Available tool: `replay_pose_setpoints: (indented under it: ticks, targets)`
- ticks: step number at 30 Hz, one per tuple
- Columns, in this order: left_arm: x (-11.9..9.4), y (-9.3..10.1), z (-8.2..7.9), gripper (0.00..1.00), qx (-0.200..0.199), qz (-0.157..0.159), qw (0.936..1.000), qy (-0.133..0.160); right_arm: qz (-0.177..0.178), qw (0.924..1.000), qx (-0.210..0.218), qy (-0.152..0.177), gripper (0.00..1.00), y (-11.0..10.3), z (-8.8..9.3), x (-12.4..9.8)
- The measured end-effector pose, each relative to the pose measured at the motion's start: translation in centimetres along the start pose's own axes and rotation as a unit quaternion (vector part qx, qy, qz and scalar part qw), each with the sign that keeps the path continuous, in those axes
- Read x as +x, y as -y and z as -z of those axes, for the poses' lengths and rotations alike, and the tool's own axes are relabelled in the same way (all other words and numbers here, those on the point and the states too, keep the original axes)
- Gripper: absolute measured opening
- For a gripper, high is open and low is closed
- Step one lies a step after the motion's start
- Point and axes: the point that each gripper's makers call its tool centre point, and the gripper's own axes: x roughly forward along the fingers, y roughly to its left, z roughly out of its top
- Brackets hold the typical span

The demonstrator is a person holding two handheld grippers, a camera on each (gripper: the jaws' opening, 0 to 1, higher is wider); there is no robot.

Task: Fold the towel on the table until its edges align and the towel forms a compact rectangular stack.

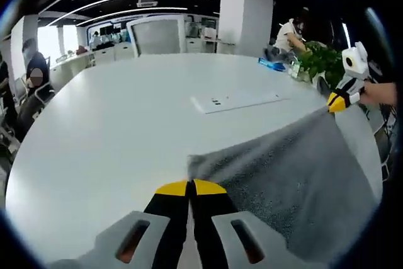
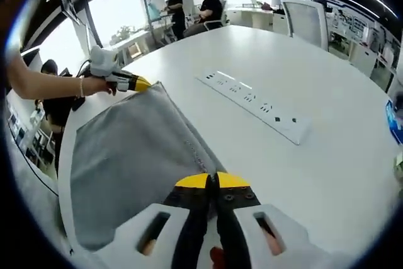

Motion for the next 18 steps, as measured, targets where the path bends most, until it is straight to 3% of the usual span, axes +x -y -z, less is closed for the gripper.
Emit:
replay_pose_setpoints:
  ticks: [3, 4, 6, 11, 18]
  targets:
    - [0.1, -0.1, 0.0, 0.02, -0.013, -0.005, 0.9999, 0.002, 0.04, 0.9972, -0.048, -0.04, 0.02, 0.7, 1.5, 0.9]
    - [0.1, -0.1, 0.0, 0.02, -0.014, -0.007, 0.9999, 0.001, 0.039, 0.9966, -0.062, -0.039, 0.03, 0.4, 1.5, 1.0]
    - [0.0, -0.1, -0.1, 0.02, -0.016, -0.007, 0.9998, -0.002, 0.024, 0.9981, -0.052, -0.021, 0.06, -1.0, 0.9, 0.8]
    - [-0.8, 0.2, -1.0, 0.03, -0.045, -0.006, 0.9987, 0.023, 0.044, 0.9966, -0.069, -0.004, 0.11, -2.5, 0.9, 0.1]
    - [-2.4, 1.0, -1.6, 0.04, -0.037, 0.0, 0.9982, 0.046, 0.026, 0.9973, -0.06, -0.033, 0.17, -5.4, 3.6, 1.1]
